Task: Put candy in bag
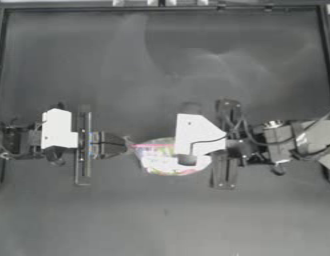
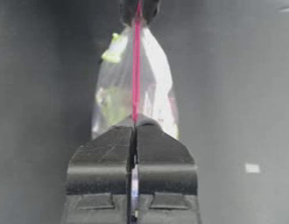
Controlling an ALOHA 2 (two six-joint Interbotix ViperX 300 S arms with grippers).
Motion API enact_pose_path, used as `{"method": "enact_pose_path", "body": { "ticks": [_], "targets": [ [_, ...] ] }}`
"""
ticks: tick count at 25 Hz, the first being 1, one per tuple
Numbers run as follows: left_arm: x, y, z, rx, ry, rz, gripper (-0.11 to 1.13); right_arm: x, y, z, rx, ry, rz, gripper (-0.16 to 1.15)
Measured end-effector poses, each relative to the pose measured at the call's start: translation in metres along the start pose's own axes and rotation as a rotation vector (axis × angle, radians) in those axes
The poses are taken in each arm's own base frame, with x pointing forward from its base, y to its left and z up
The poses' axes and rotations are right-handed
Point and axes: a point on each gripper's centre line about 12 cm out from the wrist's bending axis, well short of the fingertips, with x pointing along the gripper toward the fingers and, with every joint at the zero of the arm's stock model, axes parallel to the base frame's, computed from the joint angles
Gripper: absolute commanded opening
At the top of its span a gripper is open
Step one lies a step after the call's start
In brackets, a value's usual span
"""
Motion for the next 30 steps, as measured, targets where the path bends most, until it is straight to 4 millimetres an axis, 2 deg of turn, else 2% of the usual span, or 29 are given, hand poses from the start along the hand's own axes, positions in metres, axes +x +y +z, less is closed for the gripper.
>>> {"method": "enact_pose_path", "body": {
  "ticks": [19, 30],
  "targets": [
    [0.000, 0.001, -0.001, -0.002, 0.006, 0.004, 0.04, -0.009, -0.009, -0.037, 0.084, 0.020, -0.005, 0.04],
    [-0.001, 0.001, -0.002, -0.002, 0.009, 0.004, 0.04, -0.014, -0.006, -0.057, 0.114, 0.046, -0.008, 0.04]
  ]
}}
